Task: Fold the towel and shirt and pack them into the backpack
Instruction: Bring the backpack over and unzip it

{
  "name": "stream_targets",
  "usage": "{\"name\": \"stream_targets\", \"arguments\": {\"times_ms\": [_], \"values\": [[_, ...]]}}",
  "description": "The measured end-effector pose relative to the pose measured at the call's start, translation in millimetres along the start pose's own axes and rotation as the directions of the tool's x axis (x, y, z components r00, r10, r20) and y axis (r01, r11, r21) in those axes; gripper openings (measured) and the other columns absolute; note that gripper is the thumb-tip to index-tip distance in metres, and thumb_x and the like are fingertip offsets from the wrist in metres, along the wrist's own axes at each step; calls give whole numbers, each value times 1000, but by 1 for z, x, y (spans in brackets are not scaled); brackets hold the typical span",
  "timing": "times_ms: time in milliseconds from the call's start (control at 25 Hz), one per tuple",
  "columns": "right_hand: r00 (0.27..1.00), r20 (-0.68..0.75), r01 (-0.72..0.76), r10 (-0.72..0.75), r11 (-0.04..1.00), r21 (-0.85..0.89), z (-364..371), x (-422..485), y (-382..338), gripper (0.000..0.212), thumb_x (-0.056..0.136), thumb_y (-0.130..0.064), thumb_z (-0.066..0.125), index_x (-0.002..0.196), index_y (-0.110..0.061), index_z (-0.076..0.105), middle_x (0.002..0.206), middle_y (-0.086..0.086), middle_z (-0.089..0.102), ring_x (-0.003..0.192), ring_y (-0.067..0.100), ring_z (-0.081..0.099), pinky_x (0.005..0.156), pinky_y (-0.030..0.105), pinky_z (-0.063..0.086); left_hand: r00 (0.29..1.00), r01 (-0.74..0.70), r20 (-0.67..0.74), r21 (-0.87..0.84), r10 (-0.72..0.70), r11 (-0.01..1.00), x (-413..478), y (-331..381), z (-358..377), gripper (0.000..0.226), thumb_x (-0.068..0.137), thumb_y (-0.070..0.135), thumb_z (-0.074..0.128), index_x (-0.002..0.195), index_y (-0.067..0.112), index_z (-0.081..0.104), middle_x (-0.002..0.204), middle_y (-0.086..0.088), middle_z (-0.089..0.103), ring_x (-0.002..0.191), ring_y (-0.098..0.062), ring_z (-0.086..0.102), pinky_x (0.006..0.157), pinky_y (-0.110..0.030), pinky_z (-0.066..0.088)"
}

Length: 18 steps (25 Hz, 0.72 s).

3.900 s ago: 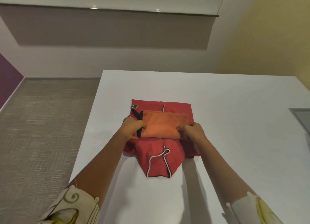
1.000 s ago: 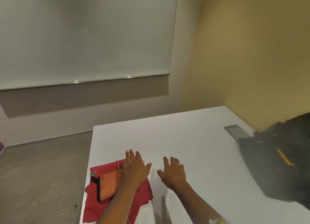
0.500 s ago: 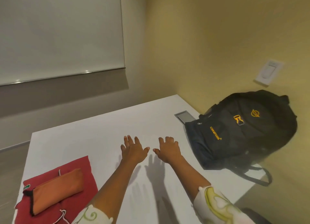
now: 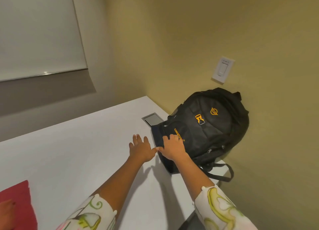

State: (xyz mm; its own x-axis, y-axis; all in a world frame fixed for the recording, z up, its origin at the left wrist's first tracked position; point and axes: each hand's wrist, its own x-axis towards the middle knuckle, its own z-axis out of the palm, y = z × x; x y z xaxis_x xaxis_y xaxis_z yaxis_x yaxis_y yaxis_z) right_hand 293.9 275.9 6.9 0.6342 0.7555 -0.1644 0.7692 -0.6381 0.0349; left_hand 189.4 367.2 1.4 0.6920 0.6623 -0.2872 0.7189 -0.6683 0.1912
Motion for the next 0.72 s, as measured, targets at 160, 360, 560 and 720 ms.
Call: {"name": "stream_targets", "arguments": {"times_ms": [160, 360, 560, 720], "values": [[998, -17, -54, 55, 998, 29, -1, 3, 54, 63, 97, -53, 45, 144, -13, 35, 145, 17, 38, 134, 34, 33, 106, 45, 32, 998, -57, 1, 2, 57, 998, 20, 56, 9, 84, 94, 68, 29, 155, 16, 9, 162, -17, -2, 149, -37, -6, 118, -52, 10], [988, -61, -137, 139, 990, 27, -7, 12, 116, 65, 95, -54, 48, 144, -14, 35, 144, 16, 38, 135, 34, 31, 106, 45, 32, 988, -151, -20, 19, 152, 988, 42, 117, 6, 81, 95, 66, 31, 155, 15, 12, 162, -17, 2, 149, -37, -2, 118, -52, 13], [890, -283, -351, 357, 933, 72, -26, 23, 179, 70, 87, -49, 63, 144, -17, 36, 156, 18, 23, 144, 35, 17, 109, 48, 30, 966, -258, -35, 7, 258, 966, 66, 168, -12, 78, 96, 62, 33, 154, 13, 14, 162, -19, 4, 149, -38, -2, 117, -53, 13], [714, -440, -524, 545, 832, 181, -52, 31, 223, 97, 76, -43, 77, 151, -18, 22, 158, 20, 15, 144, 37, 17, 107, 50, 32, 950, -308, -40, 11, 308, 951, 81, 193, -21, 78, 97, 61, 33, 153, 11, 15, 161, -20, 5, 149, -38, -2, 116, -53, 15]]}}
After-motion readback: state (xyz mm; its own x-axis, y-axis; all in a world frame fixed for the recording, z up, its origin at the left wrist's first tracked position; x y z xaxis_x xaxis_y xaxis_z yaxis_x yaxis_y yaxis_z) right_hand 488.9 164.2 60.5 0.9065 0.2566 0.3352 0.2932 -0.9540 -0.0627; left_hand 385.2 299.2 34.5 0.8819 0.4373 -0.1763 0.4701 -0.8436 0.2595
